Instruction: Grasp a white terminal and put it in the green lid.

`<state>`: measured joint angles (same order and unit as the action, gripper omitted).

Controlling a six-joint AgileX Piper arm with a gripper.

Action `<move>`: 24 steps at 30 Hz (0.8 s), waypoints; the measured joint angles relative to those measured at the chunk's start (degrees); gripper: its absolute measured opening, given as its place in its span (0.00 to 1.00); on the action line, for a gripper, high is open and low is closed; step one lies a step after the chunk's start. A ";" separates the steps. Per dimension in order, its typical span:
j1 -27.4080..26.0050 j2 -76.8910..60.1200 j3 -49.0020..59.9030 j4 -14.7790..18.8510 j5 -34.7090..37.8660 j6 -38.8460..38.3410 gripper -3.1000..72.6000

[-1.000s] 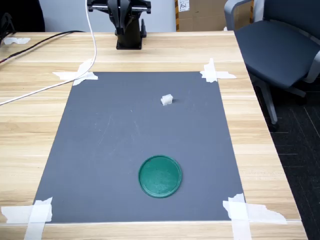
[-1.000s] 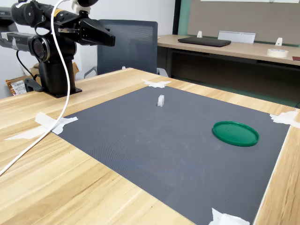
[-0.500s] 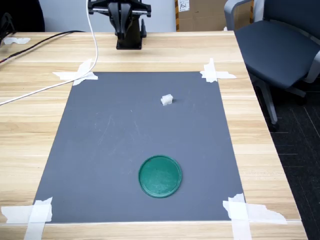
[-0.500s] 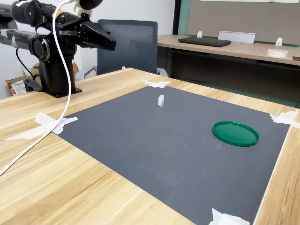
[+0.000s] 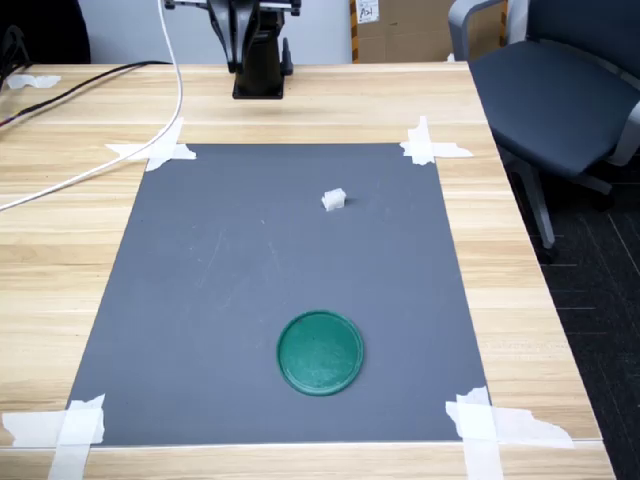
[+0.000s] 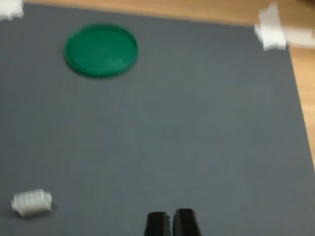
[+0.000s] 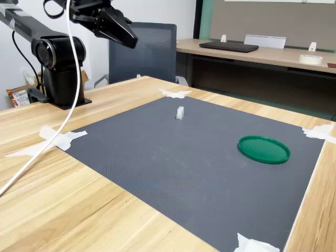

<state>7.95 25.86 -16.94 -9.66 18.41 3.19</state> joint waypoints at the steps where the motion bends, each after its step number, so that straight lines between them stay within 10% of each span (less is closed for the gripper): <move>1: 0.00 1.57 -1.02 -0.16 1.59 0.00 0.00; 17: 0.00 17.18 -15.29 -0.38 16.94 -11.39 0.00; 24: 0.00 24.64 -20.77 11.71 27.32 -29.17 0.00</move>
<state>7.95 50.51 -37.71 2.05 45.73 -25.98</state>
